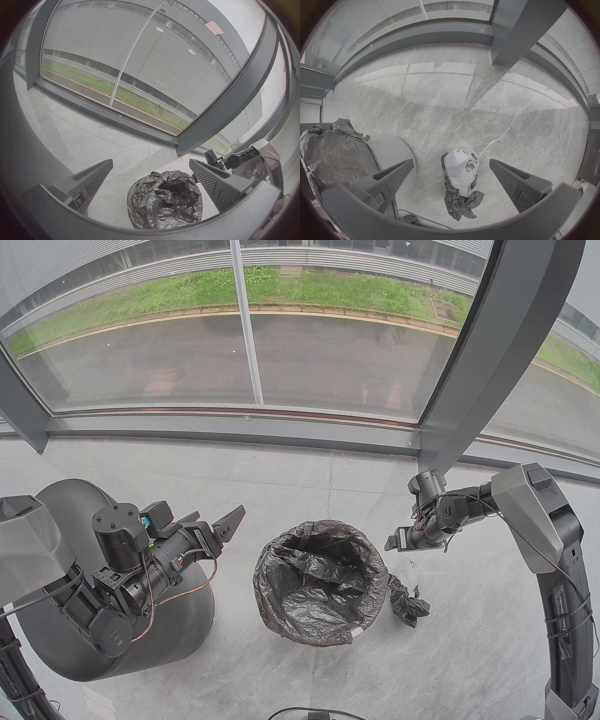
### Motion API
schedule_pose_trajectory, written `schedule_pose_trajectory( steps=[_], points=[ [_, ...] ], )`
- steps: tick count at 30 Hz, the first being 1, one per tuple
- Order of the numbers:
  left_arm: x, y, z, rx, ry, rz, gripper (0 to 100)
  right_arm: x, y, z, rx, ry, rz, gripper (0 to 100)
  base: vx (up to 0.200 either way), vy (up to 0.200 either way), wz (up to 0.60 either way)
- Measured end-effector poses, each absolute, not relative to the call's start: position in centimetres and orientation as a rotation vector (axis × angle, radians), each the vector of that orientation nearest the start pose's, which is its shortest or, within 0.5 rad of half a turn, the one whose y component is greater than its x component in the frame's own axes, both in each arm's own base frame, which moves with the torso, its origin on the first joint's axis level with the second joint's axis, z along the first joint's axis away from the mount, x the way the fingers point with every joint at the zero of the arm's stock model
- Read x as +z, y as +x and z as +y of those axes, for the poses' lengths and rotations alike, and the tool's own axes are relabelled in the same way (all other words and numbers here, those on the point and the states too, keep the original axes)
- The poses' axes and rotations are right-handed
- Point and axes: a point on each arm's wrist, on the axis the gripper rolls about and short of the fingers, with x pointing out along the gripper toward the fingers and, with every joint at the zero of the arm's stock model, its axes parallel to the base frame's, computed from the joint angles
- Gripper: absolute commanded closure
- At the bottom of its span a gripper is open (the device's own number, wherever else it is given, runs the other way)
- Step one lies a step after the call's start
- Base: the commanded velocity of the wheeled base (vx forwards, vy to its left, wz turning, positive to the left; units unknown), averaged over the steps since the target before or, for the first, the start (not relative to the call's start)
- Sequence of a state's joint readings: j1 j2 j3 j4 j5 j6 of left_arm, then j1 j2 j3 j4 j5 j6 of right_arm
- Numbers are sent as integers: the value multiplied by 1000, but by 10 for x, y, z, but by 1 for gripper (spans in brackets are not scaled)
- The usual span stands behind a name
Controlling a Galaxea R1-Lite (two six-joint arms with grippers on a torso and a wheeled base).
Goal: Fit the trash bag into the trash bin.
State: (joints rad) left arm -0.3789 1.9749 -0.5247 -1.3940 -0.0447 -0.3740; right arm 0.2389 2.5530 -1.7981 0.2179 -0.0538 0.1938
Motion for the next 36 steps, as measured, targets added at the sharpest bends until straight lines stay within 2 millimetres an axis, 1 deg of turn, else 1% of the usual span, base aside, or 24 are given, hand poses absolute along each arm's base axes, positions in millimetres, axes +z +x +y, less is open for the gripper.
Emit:
schedule_pose_trajectory(
  steps=[7,12,27,36],
  points=[
    [105,294,-118,-407,-358,138,0,9,481,116,72,31,1004,0,0,0,0],
    [103,295,-118,-406,-357,143,0,0,486,117,71,31,1015,0,0,0,0],
    [101,295,-119,-406,-357,147,0,-25,487,117,64,26,1056,0,0,0,0],
    [100,296,-119,-404,-356,152,0,-33,489,117,61,26,1064,0,0,0,0]
  ],
)
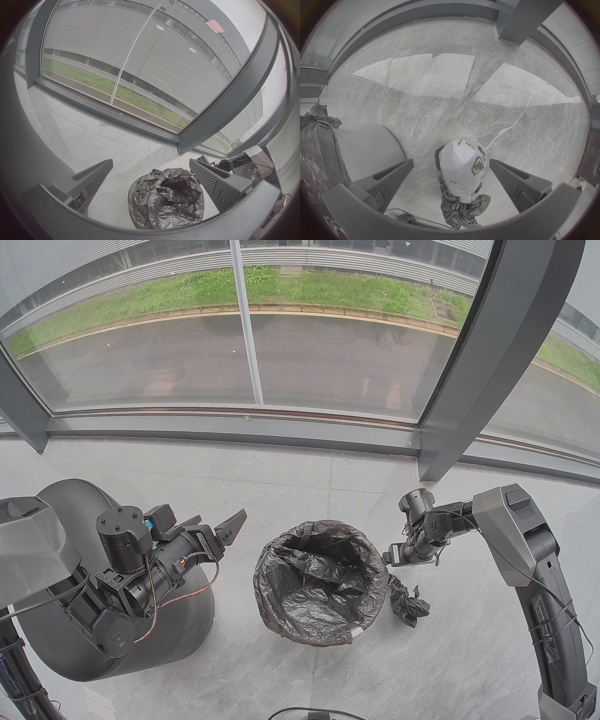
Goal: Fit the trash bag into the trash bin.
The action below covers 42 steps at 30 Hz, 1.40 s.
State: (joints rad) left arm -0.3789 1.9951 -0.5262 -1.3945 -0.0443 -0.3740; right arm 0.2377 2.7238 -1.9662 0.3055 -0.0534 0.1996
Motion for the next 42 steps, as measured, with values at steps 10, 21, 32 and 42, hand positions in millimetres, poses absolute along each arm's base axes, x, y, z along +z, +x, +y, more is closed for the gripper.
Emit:
schedule_pose_trajectory(
  steps=[10,21,32,42],
  points=[
    [99,296,-119,-401,-355,154,0,-42,489,117,58,24,1078,0,0,0,0],
    [98,296,-119,-397,-359,157,0,-49,490,113,48,25,1088,0,0,0,0],
    [97,297,-119,-396,-360,158,0,-52,491,112,42,24,1088,0,0,0,0],
    [97,297,-119,-394,-364,160,0,-56,492,112,38,21,1089,100,0,0,0]
  ],
)
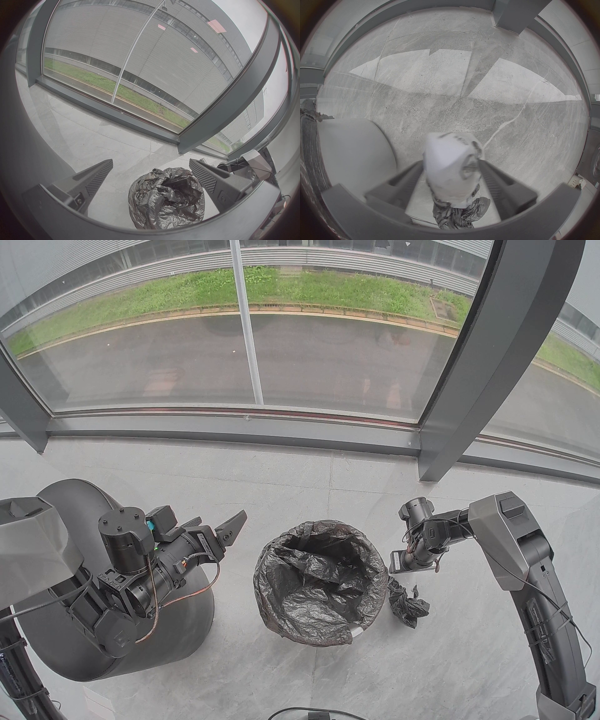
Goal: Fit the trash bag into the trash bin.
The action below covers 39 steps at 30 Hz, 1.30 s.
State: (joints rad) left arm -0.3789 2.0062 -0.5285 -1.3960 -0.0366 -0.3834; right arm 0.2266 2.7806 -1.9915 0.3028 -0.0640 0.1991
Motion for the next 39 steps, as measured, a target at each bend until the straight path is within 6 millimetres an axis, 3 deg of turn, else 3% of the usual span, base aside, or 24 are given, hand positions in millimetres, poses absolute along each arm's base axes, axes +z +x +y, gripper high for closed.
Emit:
schedule_pose_trajectory(
  steps=[13,19,31,39],
  points=[
    [97,299,-120,-394,-373,158,0,-58,493,112,33,18,1091,100,0,0,0],
    [97,299,-119,-394,-374,157,0,-41,491,112,34,20,1081,100,0,0,0],
    [99,298,-119,-396,-376,144,0,44,470,112,37,18,1010,100,0,0,0],
    [105,295,-119,-406,-382,104,0,132,440,112,30,9,859,100,0,0,0]
  ],
)
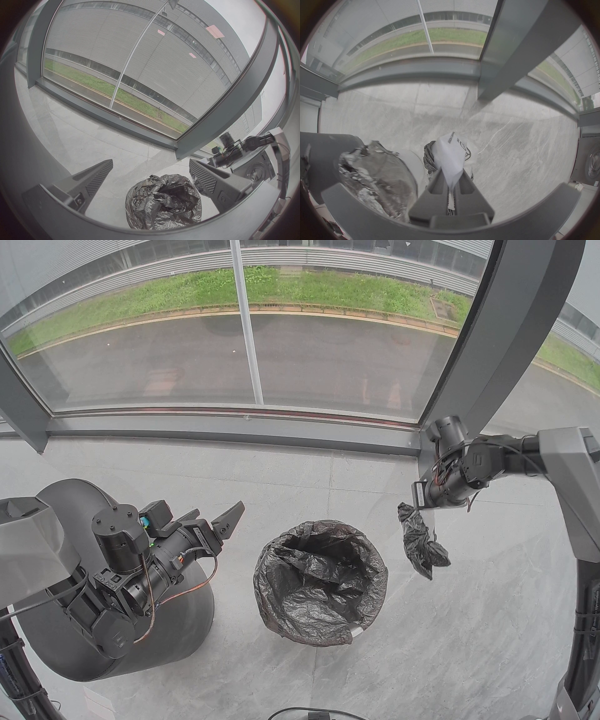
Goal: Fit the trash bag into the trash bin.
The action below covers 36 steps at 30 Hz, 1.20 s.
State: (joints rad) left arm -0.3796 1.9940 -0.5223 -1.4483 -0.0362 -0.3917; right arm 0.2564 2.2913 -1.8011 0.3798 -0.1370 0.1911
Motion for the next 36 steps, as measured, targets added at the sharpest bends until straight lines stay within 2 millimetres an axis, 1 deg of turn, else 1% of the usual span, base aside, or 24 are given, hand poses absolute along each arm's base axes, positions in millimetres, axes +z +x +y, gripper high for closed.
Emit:
schedule_pose_trajectory(
  steps=[3,5,7,11,13,15,17,19,21,24,28,33,36],
  points=[
    [106,294,-119,-408,-382,99,0,166,419,119,41,-1,794,100,0,0,0],
    [106,293,-119,-410,-381,98,0,182,406,128,63,-9,766,100,0,0,0],
    [107,293,-119,-411,-380,96,0,196,390,141,98,-20,739,100,0,0,0],
    [107,292,-119,-412,-377,95,0,216,362,173,175,-39,687,100,0,0,0],
    [107,292,-119,-413,-376,95,0,224,349,193,207,-33,637,100,0,0,0],
    [106,292,-119,-413,-375,95,0,230,340,211,229,-14,576,100,0,0,0],
    [106,292,-119,-412,-374,96,0,233,336,226,240,4,512,100,0,0,0],
    [106,292,-119,-412,-374,96,0,232,336,241,236,24,441,100,0,0,0],
    [106,292,-119,-412,-373,96,0,226,338,255,210,31,390,100,0,0,0],
    [106,292,-119,-412,-373,96,0,209,338,276,171,20,357,100,0,0,0],
    [106,293,-120,-412,-373,96,0,180,328,302,193,-17,393,100,0,0,0],
    [105,293,-120,-412,-373,98,0,160,311,325,236,-23,391,100,0,0,0],
    [104,293,-120,-413,-372,100,0,149,304,330,237,-44,402,100,0,0,0]
  ],
)
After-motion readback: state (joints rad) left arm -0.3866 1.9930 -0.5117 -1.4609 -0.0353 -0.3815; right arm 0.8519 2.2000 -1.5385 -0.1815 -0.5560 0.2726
